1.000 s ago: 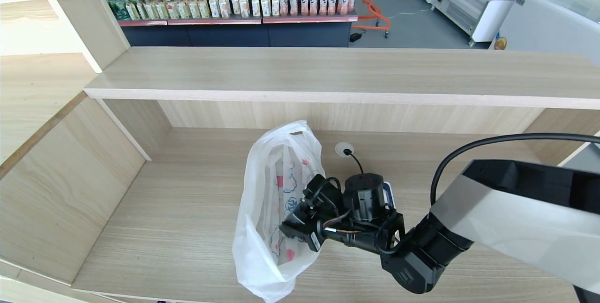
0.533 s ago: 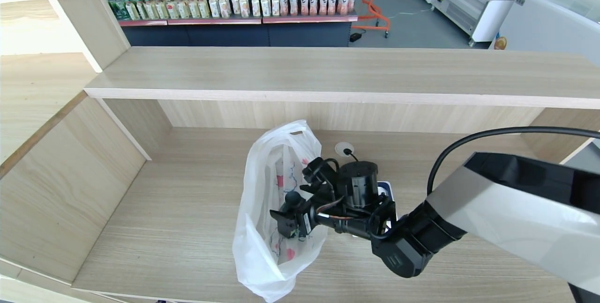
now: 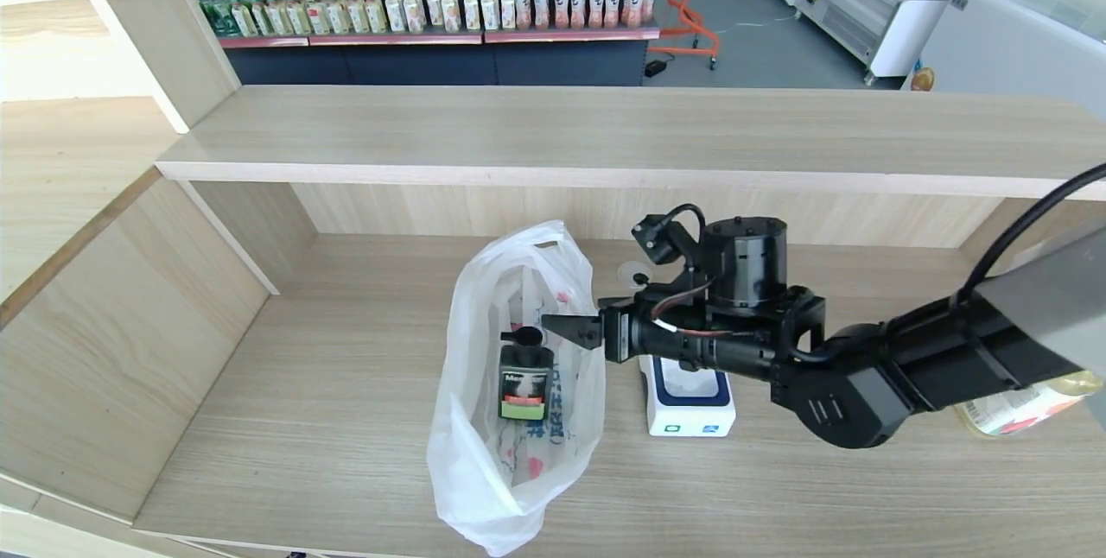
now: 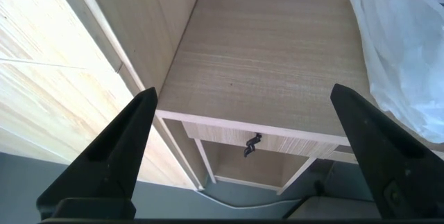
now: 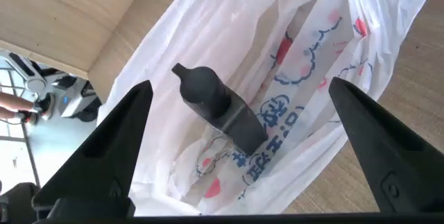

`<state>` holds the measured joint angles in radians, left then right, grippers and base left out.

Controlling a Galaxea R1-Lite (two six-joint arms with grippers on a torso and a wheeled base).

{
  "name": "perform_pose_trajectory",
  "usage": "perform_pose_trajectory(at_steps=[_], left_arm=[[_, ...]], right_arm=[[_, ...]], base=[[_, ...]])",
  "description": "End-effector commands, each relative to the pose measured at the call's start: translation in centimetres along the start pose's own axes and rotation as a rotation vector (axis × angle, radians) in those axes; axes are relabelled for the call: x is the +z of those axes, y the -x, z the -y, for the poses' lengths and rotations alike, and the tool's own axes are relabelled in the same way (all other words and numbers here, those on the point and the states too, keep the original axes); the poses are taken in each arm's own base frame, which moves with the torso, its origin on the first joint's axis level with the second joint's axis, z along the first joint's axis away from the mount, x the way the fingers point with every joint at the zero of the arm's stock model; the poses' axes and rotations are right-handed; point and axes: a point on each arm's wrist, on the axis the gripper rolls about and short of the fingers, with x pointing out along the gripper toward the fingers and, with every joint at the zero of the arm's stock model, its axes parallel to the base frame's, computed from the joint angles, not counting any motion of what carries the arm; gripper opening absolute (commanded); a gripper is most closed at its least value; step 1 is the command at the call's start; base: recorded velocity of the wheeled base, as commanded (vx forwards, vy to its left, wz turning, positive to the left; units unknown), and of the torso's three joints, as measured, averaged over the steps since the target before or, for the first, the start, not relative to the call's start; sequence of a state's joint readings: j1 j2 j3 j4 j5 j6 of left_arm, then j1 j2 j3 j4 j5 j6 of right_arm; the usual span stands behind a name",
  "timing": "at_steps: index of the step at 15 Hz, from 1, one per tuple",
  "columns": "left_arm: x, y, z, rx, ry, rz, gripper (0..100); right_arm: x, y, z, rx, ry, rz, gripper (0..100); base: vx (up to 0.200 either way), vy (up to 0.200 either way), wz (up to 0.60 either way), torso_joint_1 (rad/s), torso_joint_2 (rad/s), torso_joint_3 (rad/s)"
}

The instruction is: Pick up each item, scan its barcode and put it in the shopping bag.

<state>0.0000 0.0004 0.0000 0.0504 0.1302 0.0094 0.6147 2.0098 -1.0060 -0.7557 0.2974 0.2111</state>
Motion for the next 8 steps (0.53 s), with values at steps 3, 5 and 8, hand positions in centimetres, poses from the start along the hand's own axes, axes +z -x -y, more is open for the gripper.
perform_pose_trajectory(at_steps=[3,5,8], left_arm=[[0.0,0.0,0.0,0.000,0.000,0.000,100],[0.0,0.0,0.0,0.000,0.000,0.000,100],[0.0,0.0,0.0,0.000,0.000,-0.001,100]], right_arm=[[1.1,8.6,-1.0,-0.044,-0.039,0.029,100],[0.6,12.3,-0.6,-0.099,-0.049,0.046,100],[0.6,17.4,-0.6,-0.205,-0.062,0.095,100]], base=[[0.000,0.000,0.00,0.000,0.00,0.000],[0.000,0.000,0.00,0.000,0.00,0.000],[0.000,0.000,0.00,0.000,0.00,0.000]])
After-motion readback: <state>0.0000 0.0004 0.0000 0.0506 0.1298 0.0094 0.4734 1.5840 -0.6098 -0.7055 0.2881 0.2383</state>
